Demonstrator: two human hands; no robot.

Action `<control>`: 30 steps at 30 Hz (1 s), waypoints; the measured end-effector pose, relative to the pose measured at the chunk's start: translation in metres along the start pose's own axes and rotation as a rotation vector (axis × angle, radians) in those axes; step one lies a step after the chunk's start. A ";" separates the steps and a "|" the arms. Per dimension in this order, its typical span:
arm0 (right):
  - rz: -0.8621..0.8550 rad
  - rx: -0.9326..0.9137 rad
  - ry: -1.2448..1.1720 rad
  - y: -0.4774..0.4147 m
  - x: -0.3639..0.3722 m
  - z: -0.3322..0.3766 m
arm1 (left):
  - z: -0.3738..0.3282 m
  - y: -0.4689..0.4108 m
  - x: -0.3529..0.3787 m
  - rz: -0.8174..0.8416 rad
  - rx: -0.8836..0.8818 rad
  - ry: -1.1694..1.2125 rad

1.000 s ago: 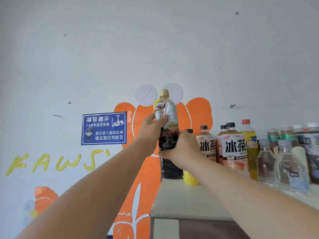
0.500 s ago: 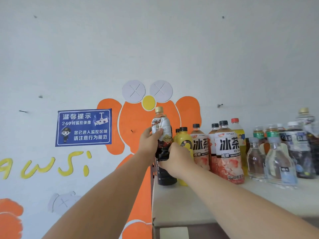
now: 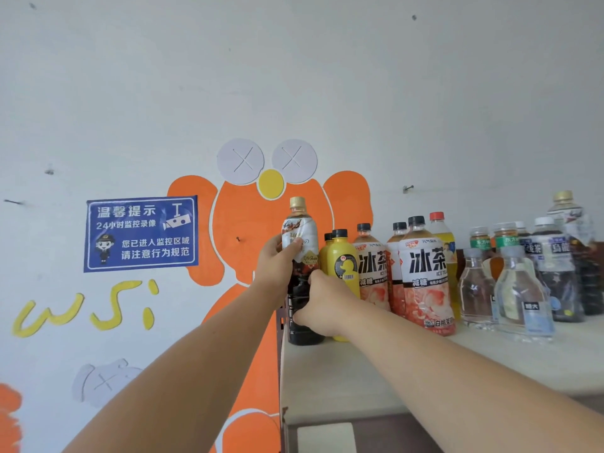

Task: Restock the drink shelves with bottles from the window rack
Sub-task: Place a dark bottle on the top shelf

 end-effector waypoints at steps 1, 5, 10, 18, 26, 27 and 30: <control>0.022 0.007 0.007 0.001 0.000 0.000 | 0.000 0.000 0.001 0.001 0.004 -0.004; 0.079 0.019 0.009 0.008 -0.003 -0.002 | 0.003 -0.001 -0.001 -0.014 0.003 -0.012; 0.078 0.007 0.002 0.018 -0.016 -0.006 | 0.009 0.003 0.002 0.016 -0.072 -0.134; -0.178 -0.013 -0.205 0.044 -0.048 -0.010 | -0.062 0.053 -0.012 -0.180 0.166 -0.313; -0.487 0.003 -0.422 0.114 -0.109 -0.025 | -0.086 0.167 0.038 0.176 0.196 -0.159; -0.511 -0.006 -0.397 0.129 -0.116 -0.026 | -0.084 0.182 0.040 0.205 0.170 -0.157; -0.555 -0.006 -0.380 0.173 -0.133 -0.033 | -0.079 0.227 0.047 0.277 0.089 -0.162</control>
Point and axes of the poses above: each hand's wrist, its own y-axis away from the middle knuckle, its own x-axis out of the palm, z = x × y, the point moved 8 cm from there along -y, towards the middle knuckle, and after that the axes turned 8 degrees about -z, right-handed, at the moved point
